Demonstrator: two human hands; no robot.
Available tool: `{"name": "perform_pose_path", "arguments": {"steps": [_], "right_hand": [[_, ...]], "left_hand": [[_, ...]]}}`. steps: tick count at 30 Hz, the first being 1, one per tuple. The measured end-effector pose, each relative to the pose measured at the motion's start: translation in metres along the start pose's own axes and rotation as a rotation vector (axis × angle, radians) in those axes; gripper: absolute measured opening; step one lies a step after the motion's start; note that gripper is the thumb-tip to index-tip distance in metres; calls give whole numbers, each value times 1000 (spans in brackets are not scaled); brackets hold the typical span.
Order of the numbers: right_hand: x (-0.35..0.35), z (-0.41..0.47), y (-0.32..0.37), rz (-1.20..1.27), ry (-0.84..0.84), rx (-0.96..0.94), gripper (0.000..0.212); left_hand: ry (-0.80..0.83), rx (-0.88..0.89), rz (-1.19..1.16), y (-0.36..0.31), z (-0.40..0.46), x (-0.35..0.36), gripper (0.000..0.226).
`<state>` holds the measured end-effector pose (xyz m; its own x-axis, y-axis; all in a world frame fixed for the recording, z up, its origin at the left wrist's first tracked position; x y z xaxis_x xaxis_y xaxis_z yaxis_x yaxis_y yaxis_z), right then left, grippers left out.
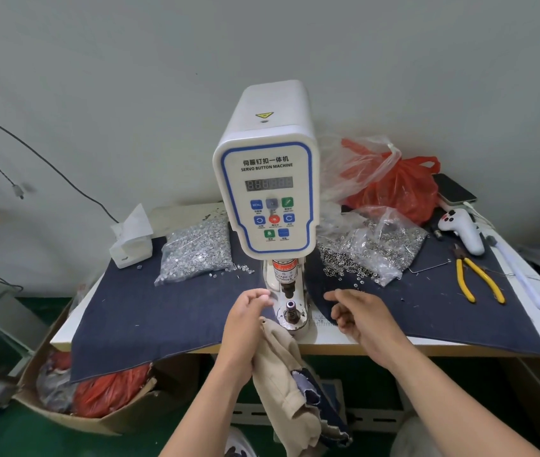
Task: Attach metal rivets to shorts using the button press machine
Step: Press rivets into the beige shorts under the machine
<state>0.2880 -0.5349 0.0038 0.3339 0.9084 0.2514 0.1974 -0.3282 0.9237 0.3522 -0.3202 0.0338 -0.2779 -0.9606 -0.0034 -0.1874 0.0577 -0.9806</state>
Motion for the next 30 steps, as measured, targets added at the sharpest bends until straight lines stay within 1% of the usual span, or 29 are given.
{"name": "perform_pose_path", "arguments": {"steps": [1,3,5,7,8,9,11,14,17,18,20,21,22,23,24,26,28,29,30], "right_hand": [[4,-7,4,-110,29,-37,21],[18,-22,10,-374,131,-116,16],[36,-37,13,-597,300,-180,12],[53,-49,12,-736,467,-223,13],[59,-53,11,-749,517,-230,12],[62,-56,12,-730,540,-237,12],[60,-60,15,-647,522,-250,9],[59,-64,20,-563,534,-244,3],[60,-67,23,-525,535,-281,10],[59,-67,26,-455,518,-288,11],[57,-68,30,-275,508,-266,9],[58,-69,32,-243,513,-259,9],[58,-70,33,-264,520,-261,9],[58,-70,33,-313,540,-255,10],[58,-71,33,-382,569,-238,12],[55,-69,36,-599,631,-190,17],[47,-63,41,-866,601,-200,22],[44,-61,45,-906,583,-212,24],[42,-61,48,-839,580,-210,27]], "left_hand": [[32,-17,-131,2,-2,-5,17],[178,-13,-397,3,-8,-10,20],[312,20,-586,0,-14,-10,20],[412,76,-641,-6,-18,-7,23],[445,106,-629,-9,-20,-5,24],[467,139,-597,-13,-21,-5,25],[490,200,-514,-17,-24,-6,26],[484,256,-444,-21,-26,-8,23],[481,254,-360,-24,-29,-7,24],[480,250,-260,-25,-30,-7,25],[524,274,85,-27,-33,-10,28],[586,288,261,-26,-35,-11,35],[643,289,384,-26,-37,-12,42],[673,290,419,-26,-39,-14,44],[669,304,382,-28,-40,-17,40],[621,316,183,-29,-40,-22,35],[592,234,-80,-21,-39,-24,37],[588,187,-182,-17,-39,-24,38],[592,148,-243,-12,-39,-24,38]]}}
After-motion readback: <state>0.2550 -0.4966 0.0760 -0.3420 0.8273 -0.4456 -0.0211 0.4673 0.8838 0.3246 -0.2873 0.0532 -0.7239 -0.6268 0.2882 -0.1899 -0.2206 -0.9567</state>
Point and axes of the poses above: each hand's wrist, its own z-axis towards the middle knuckle, its own x-axis out of the palm, y = z × x, the point moved 3 cm from there along z, towards the middle knuckle, and after that the axes turned 6 degrees about y, right-handed, at the moved point
